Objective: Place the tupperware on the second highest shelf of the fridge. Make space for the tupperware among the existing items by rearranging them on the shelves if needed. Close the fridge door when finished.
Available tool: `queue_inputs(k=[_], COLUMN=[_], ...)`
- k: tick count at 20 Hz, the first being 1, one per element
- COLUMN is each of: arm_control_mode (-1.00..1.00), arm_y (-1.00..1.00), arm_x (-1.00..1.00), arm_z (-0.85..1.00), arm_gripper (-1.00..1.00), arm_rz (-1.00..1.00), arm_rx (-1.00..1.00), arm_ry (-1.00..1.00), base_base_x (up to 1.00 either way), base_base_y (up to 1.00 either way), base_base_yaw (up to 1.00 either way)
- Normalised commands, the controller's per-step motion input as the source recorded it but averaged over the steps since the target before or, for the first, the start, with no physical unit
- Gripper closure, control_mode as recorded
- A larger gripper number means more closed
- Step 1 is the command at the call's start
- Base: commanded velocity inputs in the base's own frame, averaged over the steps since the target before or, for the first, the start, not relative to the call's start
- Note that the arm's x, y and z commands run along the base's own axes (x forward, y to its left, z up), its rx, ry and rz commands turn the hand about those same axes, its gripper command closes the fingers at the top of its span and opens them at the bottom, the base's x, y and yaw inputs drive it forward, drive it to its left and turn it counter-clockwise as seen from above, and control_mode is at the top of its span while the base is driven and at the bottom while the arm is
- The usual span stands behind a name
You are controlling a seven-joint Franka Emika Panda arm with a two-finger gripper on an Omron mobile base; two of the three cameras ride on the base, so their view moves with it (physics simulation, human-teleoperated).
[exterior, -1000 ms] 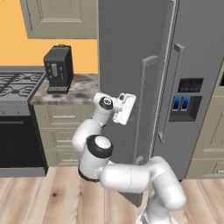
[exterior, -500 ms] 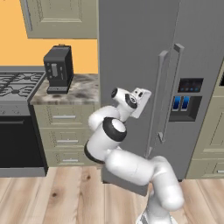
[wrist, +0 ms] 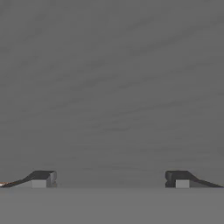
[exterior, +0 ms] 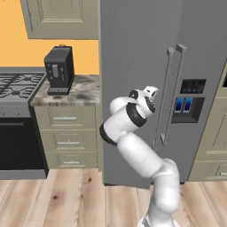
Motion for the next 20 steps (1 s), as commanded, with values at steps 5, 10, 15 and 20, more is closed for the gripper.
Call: queue_inputs(k=[5, 10, 15, 20], arm_control_mode=[-1.0, -1.0, -1.0, -1.0], arm_y=[-0.12, -0.04, -0.16, 0.13], arm_x=[0.77, 0.98, 0.98, -0.19], arm_z=[0.22, 0.44, 0.06, -0.28], arm_gripper=[-1.0, -1.0, -1.0, -1.0], arm_rz=[0.29, 0.26, 0.26, 0.2], arm_rx=[0.06, 0.05, 0.06, -0.06], arm_ry=[-0.06, 0.04, 0.04, -0.16], base_base_x=[0.0, 0.0, 0.0, 0.0], base_base_y=[0.0, 0.0, 0.0, 0.0], base_base_yaw=[0.0, 0.0, 0.0, 0.0])
